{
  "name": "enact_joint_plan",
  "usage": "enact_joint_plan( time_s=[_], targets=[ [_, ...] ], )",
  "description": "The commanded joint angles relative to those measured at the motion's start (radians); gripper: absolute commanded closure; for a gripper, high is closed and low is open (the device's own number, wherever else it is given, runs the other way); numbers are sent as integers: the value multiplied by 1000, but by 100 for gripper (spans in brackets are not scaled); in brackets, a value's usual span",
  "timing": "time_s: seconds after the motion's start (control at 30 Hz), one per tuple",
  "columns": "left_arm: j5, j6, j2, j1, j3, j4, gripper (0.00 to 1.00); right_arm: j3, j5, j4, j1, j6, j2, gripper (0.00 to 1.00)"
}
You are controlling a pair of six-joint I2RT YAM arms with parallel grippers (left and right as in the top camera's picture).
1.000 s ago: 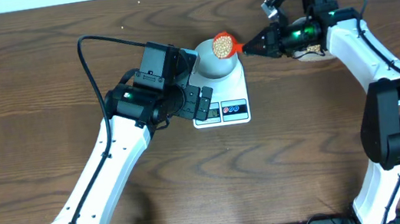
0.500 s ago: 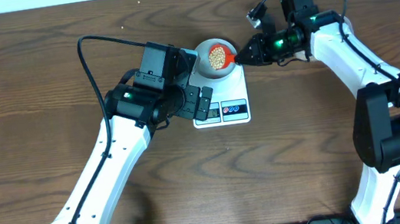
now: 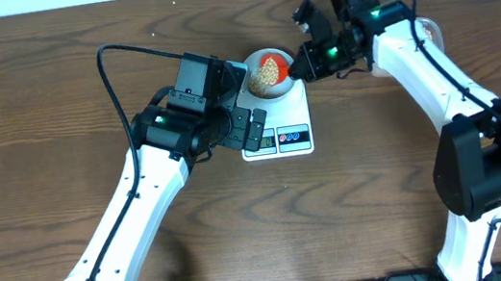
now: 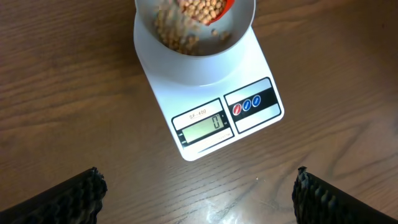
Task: Scoop item into bowl and weigh 50g on scale
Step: 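Tip the red scoop to pour chickpeas into the grey bowl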
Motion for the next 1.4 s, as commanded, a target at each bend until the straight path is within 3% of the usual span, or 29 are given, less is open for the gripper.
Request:
enact_joint_plan(
  time_s=[0.0, 0.73, 1.1, 1.37],
  targets=[
    [-14, 0, -4, 4, -10, 0, 2, 47, 109, -14, 30, -46, -24, 99],
    [-14, 0, -4, 4, -10, 0, 2, 80, 434, -33, 156, -125, -95, 99],
    [-14, 0, -4, 4, -10, 0, 2, 80, 500, -36, 165, -152, -159, 99],
    [-14, 0, -4, 4, -10, 0, 2, 80, 518, -40, 184, -283, -160, 99]
  ],
)
